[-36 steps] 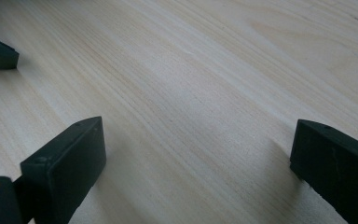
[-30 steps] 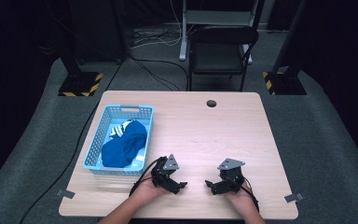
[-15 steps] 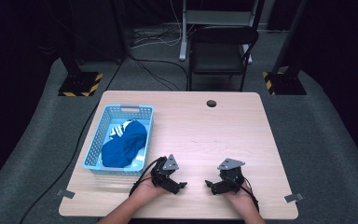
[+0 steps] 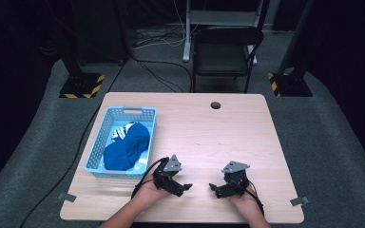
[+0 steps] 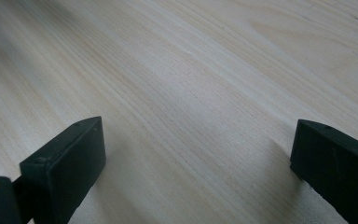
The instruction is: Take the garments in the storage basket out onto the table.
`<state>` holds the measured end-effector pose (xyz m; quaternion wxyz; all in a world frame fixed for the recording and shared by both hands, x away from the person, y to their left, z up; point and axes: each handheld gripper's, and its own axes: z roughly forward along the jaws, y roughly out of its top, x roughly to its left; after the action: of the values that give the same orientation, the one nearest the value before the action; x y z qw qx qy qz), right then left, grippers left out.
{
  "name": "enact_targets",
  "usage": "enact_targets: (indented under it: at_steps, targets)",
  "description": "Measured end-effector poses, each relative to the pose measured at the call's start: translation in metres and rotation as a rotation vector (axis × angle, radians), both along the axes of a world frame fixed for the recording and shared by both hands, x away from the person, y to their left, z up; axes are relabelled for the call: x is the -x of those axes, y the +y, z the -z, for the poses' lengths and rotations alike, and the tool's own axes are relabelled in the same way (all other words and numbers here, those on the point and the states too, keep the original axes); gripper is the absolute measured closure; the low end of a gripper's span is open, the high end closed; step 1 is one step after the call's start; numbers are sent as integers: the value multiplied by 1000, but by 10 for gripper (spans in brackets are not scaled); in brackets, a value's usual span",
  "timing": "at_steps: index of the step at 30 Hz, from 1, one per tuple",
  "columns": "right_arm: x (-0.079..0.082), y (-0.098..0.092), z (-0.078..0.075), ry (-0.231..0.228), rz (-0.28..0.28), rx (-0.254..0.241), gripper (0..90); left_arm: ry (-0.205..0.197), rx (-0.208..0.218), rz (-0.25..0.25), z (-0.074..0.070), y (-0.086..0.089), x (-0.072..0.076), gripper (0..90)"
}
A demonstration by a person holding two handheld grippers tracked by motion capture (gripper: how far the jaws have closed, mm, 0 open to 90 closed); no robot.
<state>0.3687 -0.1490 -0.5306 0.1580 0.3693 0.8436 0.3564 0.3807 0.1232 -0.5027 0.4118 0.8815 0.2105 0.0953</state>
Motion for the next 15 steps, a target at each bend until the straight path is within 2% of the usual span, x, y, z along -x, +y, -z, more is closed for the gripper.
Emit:
enact_targets:
  at_steps: [6,15]
  targets:
    - [0,0,0,0,0,0,24,6,12,3,-5,0,2,78]
    - [0,0,0,0,0,0,25,-12,31,19,-19,-1,7,82]
